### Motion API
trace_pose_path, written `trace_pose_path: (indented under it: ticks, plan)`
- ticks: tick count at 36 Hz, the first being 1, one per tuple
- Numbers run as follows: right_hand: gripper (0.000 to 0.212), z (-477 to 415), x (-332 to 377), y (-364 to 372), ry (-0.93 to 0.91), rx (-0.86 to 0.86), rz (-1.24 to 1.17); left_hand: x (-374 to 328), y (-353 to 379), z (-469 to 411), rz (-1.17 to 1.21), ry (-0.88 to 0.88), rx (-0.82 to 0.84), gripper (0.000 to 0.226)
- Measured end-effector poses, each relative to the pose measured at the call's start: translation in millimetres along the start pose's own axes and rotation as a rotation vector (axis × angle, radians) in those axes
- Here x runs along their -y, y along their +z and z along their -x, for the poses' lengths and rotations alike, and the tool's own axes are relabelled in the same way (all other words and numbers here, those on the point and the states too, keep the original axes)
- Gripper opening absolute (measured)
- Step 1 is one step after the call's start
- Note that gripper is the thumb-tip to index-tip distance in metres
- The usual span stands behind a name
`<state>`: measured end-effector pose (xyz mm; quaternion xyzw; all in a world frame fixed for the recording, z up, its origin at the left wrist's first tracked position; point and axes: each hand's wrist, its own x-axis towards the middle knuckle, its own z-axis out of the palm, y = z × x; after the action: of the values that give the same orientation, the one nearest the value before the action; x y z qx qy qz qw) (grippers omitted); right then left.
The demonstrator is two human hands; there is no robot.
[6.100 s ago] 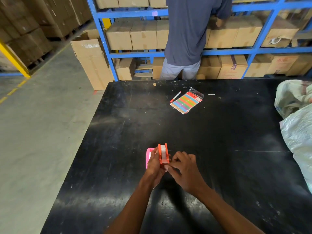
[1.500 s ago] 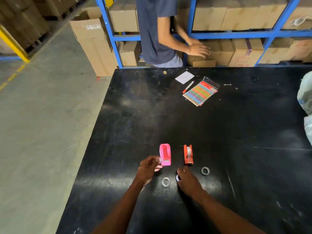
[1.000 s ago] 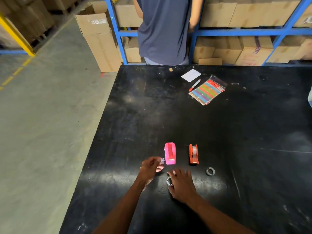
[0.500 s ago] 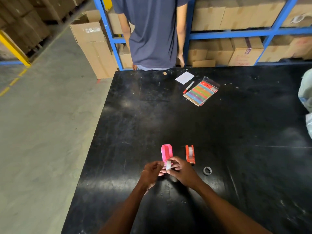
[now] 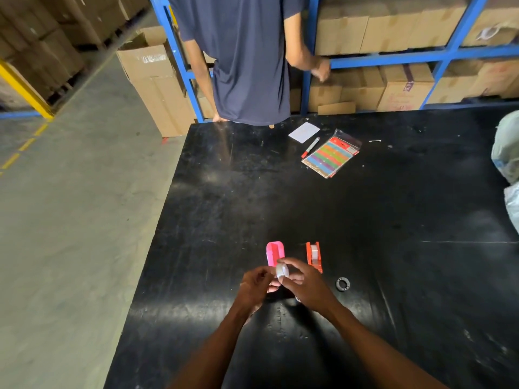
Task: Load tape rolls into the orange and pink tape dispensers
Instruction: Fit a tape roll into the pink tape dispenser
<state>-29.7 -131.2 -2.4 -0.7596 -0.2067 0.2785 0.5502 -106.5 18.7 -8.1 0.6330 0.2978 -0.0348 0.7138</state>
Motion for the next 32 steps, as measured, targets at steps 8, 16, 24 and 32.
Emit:
trace_pose_path:
  ticks: [8, 16, 24, 32]
  plan:
    - [0.024, -3, 4, 2, 0.011, -0.028, -0.034, 0, 4, 1, 0.006, 0.009, 0.000, 0.017]
    - [0.010, -3, 5, 1, -0.014, -0.074, -0.024, -3, 4, 1, -0.017, 0.019, 0.006, 0.015]
    - [0.012, -1, 10, -1, 0.005, -0.108, -0.094, -4, 7, 1, -0.023, 0.011, 0.004, 0.016]
    - [0.031, 1, 11, -3, 0.042, -0.025, -0.097, -11, 4, 0, -0.008, 0.024, 0.009, 0.016]
